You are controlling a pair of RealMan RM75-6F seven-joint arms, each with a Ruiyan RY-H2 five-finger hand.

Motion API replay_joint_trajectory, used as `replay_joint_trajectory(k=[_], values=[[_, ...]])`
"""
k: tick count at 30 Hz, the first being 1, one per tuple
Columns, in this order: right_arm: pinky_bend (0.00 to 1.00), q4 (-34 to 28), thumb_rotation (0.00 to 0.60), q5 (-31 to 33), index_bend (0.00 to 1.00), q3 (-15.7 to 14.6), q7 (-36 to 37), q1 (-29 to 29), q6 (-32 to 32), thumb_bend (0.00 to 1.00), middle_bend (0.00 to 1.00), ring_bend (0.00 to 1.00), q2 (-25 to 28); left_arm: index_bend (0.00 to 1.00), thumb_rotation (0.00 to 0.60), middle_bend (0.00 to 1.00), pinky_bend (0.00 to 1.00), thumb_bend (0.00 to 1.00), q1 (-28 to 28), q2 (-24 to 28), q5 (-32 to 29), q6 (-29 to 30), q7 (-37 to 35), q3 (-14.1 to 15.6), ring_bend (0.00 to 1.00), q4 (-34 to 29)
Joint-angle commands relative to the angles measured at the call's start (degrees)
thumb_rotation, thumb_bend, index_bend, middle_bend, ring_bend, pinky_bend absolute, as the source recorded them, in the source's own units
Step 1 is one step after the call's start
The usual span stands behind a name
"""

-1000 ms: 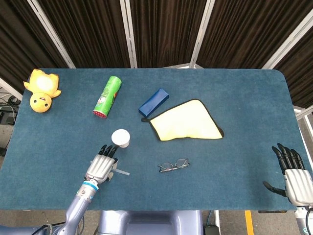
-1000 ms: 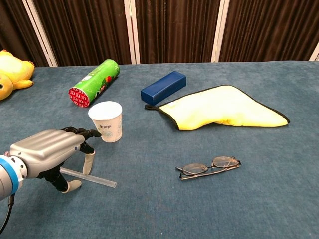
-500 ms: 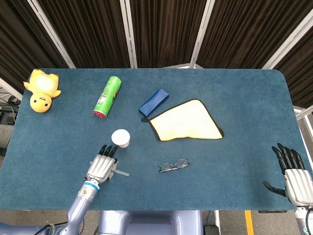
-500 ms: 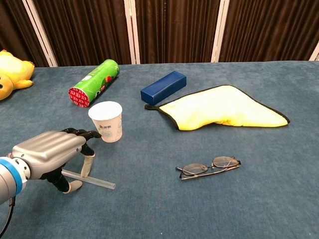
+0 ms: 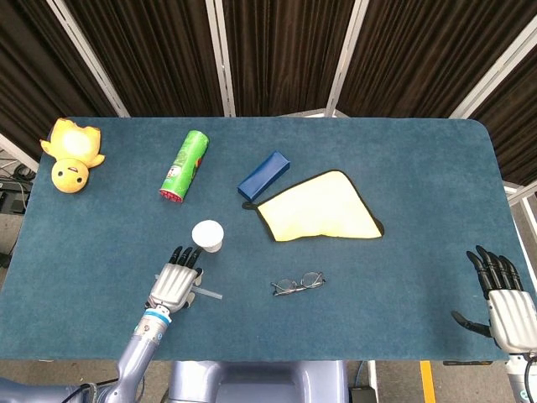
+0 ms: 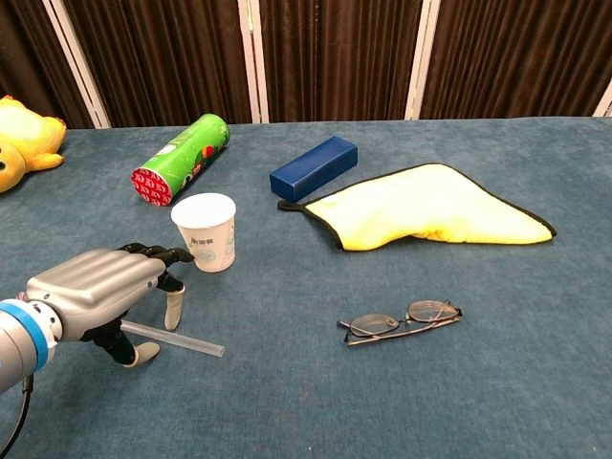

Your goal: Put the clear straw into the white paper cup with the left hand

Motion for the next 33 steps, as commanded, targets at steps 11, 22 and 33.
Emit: replay_joint_trajectory(k=[11,22,33], values=[[0.00,-0.02,0.600,0.03,0.00,0.02,-0.02,0.03,-0.03,0.07,0.00,0.00,0.01,0.54,0.600,0.00,0.00,0.42,0.27,0.24,0.95,0.99,-0.38,1.67,0.00,-1.08],[0.00,0.07,0.600,-0.03,0.00,0.04,-0.38,-0.06,0.22,0.08,0.00,0.00,-0.17,0.54,0.600,0.00,0.00,0.42,1.98,6.55,6.54,5.51,-3.33,2.29,0.00,-10.98],[0.00,-0.06,0.600,0.02,0.00,0.05,-0.60,-0.10,0.25,0.08,0.00,0.00,-0.19,0.55,0.600,0.03,0.00,0.42,-0.34,12.38,-2.64,4.98,-14.12,-11.63,0.00,-22.56]])
